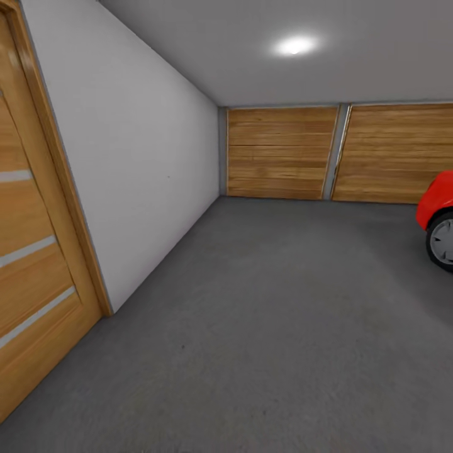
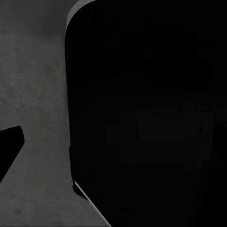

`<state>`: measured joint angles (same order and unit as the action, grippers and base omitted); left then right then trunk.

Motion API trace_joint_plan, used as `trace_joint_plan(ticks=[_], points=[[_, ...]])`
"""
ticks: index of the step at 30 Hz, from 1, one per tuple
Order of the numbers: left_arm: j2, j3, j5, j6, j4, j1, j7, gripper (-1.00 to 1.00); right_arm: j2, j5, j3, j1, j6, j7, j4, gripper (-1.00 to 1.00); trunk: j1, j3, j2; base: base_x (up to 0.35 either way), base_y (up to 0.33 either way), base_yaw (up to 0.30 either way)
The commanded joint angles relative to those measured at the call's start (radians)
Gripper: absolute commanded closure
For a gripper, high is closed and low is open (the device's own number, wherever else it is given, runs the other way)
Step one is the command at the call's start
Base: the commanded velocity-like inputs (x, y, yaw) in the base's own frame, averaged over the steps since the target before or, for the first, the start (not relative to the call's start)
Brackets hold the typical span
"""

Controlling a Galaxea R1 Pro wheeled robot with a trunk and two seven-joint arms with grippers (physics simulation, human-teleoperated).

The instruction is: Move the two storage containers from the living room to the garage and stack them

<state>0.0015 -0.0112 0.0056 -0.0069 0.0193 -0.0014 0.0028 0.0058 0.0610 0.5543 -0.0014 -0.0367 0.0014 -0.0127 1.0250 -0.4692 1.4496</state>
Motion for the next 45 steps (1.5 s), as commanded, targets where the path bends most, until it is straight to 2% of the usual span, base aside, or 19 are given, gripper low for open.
trace_joint_plan(ticks=[1, 45], points=[[0.0, -0.001, 0.001, -0.001, 0.001, 0.0, 0.0, -1.0, 0.0, 0.006, 0.006, 0.0, -0.003, 0.0, 0.0, -1.0, 0.0, -0.001, 0.0, 0.0, 0.0, 0.275], [0.0, -0.001, 0.001, -0.001, 0.001, 0.0, 0.0, -1.0, -0.001, 0.006, 0.006, 0.0, -0.003, 0.0, 0.0, -1.0, 0.0, -0.001, 0.0, 0.0, 0.0, 0.266]])
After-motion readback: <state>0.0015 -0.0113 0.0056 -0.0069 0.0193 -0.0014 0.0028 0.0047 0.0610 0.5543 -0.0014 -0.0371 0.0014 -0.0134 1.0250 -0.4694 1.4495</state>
